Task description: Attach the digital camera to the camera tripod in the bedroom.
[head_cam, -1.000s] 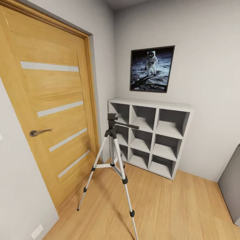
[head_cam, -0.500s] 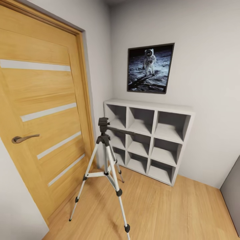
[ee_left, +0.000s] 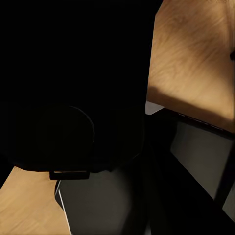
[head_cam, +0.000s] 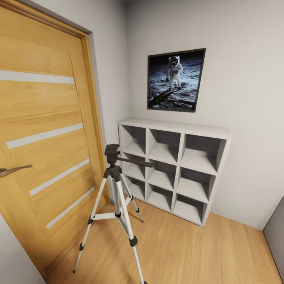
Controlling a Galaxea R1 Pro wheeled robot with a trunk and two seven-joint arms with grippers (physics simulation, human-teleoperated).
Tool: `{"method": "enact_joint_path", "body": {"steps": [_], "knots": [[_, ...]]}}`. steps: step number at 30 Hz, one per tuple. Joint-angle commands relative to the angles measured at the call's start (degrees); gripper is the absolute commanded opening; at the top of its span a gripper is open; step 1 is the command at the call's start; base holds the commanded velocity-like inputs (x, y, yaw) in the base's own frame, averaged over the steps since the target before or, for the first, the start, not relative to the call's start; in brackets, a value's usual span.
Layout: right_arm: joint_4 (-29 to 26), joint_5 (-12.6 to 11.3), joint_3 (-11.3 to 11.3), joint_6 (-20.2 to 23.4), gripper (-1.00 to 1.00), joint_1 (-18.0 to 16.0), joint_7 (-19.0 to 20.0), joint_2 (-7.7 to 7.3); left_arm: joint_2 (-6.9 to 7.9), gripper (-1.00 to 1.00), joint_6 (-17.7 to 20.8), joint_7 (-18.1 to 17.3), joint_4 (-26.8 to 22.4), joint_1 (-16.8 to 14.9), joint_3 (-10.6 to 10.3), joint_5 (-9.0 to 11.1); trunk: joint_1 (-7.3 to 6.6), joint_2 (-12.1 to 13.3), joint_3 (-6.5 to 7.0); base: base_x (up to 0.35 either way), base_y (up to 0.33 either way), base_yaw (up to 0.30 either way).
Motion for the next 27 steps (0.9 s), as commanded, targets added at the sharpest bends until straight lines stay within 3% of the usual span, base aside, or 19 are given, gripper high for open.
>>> {"method": "enact_joint_path", "body": {"steps": [1, 9, 27], "knots": [[0.2, 0.4, -0.5, -0.3, 1.00, 0.0, 0.1, -0.05, -0.01, -1.00, -0.1, 0.2, 0.0, 0.0, -0.5, 0.4, 0.03, 0.0, -0.02, 0.044, -0.028, 0.000], [0.2, 0.4, -0.5, -0.3, 1.00, 0.0, 0.0, -0.07, 0.01, -1.00, -0.1, 0.1, 0.0, 0.0, -0.5, 0.7, 0.03, 0.0, 0.00, 0.018, -0.011, 0.059], [0.2, 0.5, -0.5, -0.3, 1.00, 0.0, 0.0, -0.05, 0.01, -1.00, -0.1, 0.1, 0.0, 0.0, -0.6, 0.7, 0.03, 0.0, 0.03, 0.001, -0.001, 0.250]]}}
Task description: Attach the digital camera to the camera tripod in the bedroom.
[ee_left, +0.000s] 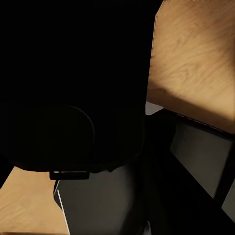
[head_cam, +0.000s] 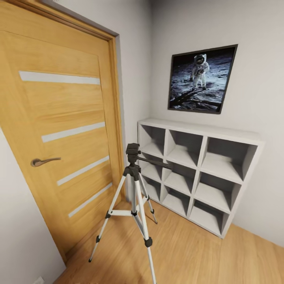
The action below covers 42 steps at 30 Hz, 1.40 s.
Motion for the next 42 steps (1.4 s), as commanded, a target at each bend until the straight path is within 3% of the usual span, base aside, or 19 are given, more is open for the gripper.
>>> {"method": "enact_joint_path", "body": {"steps": [1, 9, 24, 42], "knots": [[0.2, 0.4, -0.5, -0.3, 1.00, 0.0, 0.1, -0.06, -0.03, -1.00, -0.1, 0.2, 0.0, 0.0, -0.5, 0.2, 0.02, 0.0, -0.02, 0.000, 0.000, 0.268], [0.2, 0.4, -0.5, -0.3, 1.00, 0.0, 0.1, -0.06, -0.03, -1.00, -0.1, 0.2, 0.0, 0.0, -0.5, 0.2, 0.02, 0.0, -0.02, 0.000, 0.000, 0.230], [0.2, 0.4, -0.5, -0.3, 1.00, 0.0, 0.1, -0.06, -0.14, -1.00, -0.1, 0.1, 0.0, 0.0, -0.5, 0.1, 0.02, 0.0, -0.02, 0.001, 0.012, 0.027], [0.2, 0.4, -0.5, -0.2, 1.00, 0.0, 0.1, -0.06, -0.20, -1.00, -0.1, 0.0, 0.0, 0.0, -0.6, -0.1, 0.02, 0.0, -0.02, 0.080, 0.265, 0.000]]}}
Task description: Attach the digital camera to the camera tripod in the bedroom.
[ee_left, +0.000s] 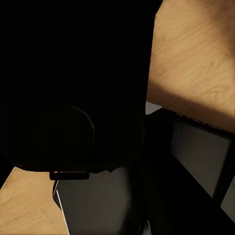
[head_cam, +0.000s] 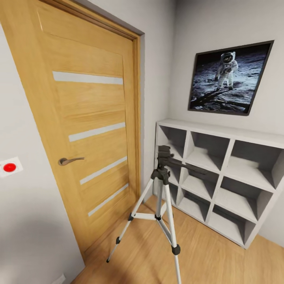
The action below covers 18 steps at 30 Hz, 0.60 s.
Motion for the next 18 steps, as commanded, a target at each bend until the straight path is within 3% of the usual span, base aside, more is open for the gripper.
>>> {"method": "enact_joint_path", "body": {"steps": [1, 11, 18], "knots": [[0.2, 0.4, -0.5, -0.3, 1.00, 0.0, 0.1, -0.05, -0.02, -1.00, -0.1, 0.2, 0.0, 0.0, -0.5, 0.3, 0.02, 0.0, -0.02, 0.041, 0.145, 0.000], [0.2, 0.4, -0.5, -0.4, 1.00, 0.0, 0.1, -0.02, -0.02, -1.00, -0.1, 0.2, 0.0, 0.0, -0.5, 0.3, 0.02, 0.0, -0.02, 0.011, 0.039, -0.007], [0.2, 0.3, -0.5, -0.3, 1.00, 0.0, 0.1, 0.03, -0.02, -1.00, -0.1, 0.2, 0.0, 0.0, -0.5, 0.3, 0.02, 0.0, -0.02, 0.001, 0.004, -0.183]]}}
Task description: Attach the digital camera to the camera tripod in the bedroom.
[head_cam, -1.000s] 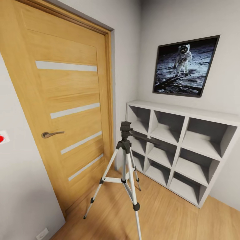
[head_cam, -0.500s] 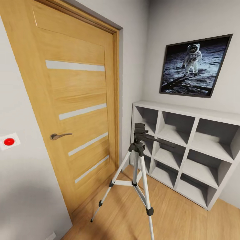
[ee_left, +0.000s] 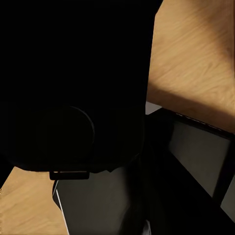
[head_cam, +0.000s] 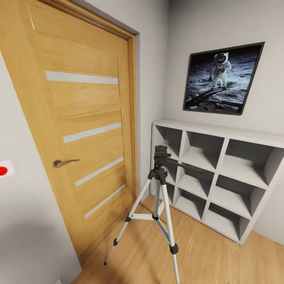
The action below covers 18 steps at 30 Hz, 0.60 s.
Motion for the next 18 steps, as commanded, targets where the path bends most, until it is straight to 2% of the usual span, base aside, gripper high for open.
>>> {"method": "enact_joint_path", "body": {"steps": [1, 12, 18], "knots": [[0.2, 0.5, -0.5, -0.3, 1.00, 0.0, 0.1, -0.05, -0.01, -1.00, -0.1, 0.2, 0.0, 0.0, -0.5, 0.3, 0.02, 0.0, -0.02, 0.000, 0.001, -0.253], [0.2, 0.4, -0.5, -0.3, 1.00, -0.1, 0.1, -0.10, -0.01, -1.00, -0.1, 0.2, 0.0, 0.0, -0.5, 0.3, 0.02, 0.0, -0.02, 0.000, 0.000, -0.246], [0.2, 0.4, -0.5, -0.3, 1.00, -0.1, 0.1, -0.12, -0.01, -1.00, -0.1, 0.2, 0.0, 0.0, -0.5, 0.3, 0.02, 0.0, -0.02, 0.000, 0.000, -0.127]]}}
